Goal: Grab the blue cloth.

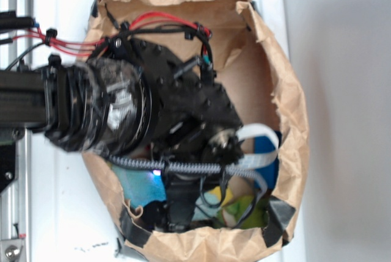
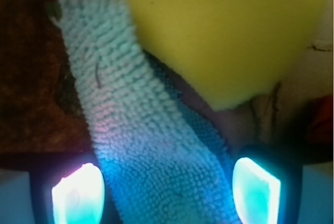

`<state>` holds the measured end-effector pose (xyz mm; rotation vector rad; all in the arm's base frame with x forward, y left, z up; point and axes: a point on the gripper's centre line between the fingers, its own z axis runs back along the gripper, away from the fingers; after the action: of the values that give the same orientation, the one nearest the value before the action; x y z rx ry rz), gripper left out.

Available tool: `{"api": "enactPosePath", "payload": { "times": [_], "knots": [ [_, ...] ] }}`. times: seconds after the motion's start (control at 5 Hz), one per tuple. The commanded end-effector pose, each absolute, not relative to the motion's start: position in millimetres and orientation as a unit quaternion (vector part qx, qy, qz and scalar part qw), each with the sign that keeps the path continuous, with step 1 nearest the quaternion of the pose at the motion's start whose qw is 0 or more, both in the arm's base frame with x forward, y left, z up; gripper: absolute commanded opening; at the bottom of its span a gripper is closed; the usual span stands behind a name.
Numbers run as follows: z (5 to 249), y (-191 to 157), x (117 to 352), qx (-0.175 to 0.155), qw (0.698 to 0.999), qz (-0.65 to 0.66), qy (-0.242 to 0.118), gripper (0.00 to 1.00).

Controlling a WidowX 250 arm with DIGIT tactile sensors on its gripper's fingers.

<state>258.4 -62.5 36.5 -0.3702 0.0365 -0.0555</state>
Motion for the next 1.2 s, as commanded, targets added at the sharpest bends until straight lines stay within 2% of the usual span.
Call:
{"api": "enactPosePath", "payload": {
  "times": [0.0, 0.6, 0.8, 1.0],
  "knots": [
    [26.3, -66.3, 252.3, -0.170, 0.985, -0.035, 0.004, 0.00],
    [28.7, -57.5, 261.5, -0.170, 0.985, -0.015, 0.000, 0.00],
    [42.9, -41.5, 273.0, -0.167, 0.986, 0.017, -0.021, 0.00],
    [68.2, -17.3, 288.3, -0.164, 0.984, 0.056, -0.051, 0.00]
  ]
}}
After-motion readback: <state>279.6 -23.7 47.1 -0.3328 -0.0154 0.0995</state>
